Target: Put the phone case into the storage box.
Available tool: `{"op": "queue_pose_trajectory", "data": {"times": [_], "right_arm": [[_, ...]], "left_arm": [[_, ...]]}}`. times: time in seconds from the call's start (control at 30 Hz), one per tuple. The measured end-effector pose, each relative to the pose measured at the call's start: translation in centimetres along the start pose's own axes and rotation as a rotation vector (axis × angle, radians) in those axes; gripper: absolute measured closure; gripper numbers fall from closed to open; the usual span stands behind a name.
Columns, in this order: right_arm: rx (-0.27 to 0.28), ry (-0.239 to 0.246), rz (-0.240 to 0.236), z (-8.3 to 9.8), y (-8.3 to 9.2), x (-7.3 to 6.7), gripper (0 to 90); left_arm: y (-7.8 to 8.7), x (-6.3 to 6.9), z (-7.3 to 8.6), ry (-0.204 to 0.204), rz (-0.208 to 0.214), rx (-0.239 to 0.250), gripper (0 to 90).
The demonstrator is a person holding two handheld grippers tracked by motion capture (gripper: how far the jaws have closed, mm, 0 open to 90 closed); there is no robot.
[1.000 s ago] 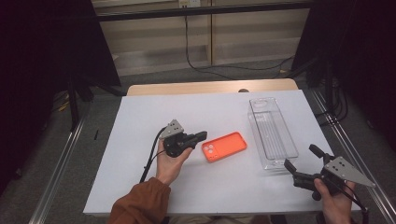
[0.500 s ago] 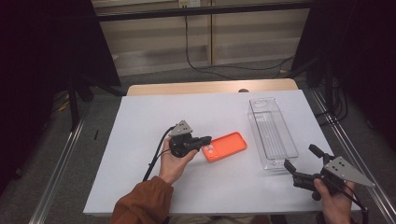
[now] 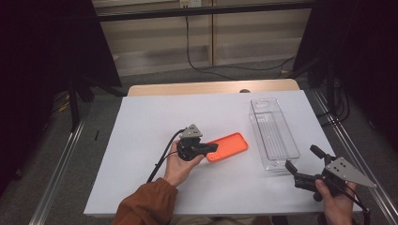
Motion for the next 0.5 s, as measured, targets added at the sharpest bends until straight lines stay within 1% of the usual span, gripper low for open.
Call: {"op": "queue_pose_trajectory", "data": {"times": [0.03,0.1,0.17,0.2,0.3,0.33,0.4,0.43,0.47,0.5], "right_arm": [[0.0,0.0,-0.001,0.0,0.0,0.0,0.2],[0.001,0.005,0.002,0.0,0.1,0.0,0.2],[0.002,0.003,0.002,0.0,0.1,0.0,0.2],[0.004,0.0,0.002,0.0,0.1,0.1,0.2],[0.003,0.006,0.002,0.0,0.1,0.0,0.2],[0.002,0.004,0.002,0.0,0.1,0.0,0.2],[0.002,0.003,0.0,0.0,0.0,0.0,0.2],[0.001,0.002,0.0,0.0,0.0,0.0,0.2],[0.0,0.002,0.001,0.0,0.0,0.0,0.2],[-0.002,0.0,0.0,0.0,0.0,0.0,0.2]], "left_arm": [[-0.1,0.1,0.2,-0.002,0.006,-0.008,90.0],[-0.3,0.3,0.5,-0.006,0.002,-0.029,90.0],[-0.4,0.4,0.6,-0.007,0.005,-0.034,90.0],[-0.5,0.4,0.9,-0.014,0.005,-0.048,90.0],[-0.8,0.6,1.1,-0.014,0.011,-0.063,90.0],[-0.9,0.5,1.1,-0.019,0.005,-0.071,90.0],[-1.2,0.2,1.0,0.005,-0.005,-0.069,90.0],[-1.3,-0.1,0.8,0.013,-0.022,-0.07,90.0],[-1.5,-0.5,0.6,0.014,-0.036,-0.08,90.0],[-1.7,-0.8,0.2,0.012,-0.044,-0.077,90.0]]}}
Point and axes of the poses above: each handheld gripper's, and its own axes: y roughly backward along the jaws, z roughly out of its underside, x roughly to its right, the point moved 6 cm from there along -y, roughly forward along the jaws, and after that the axes turned 15 degrees about y, right-handed, at the moved point
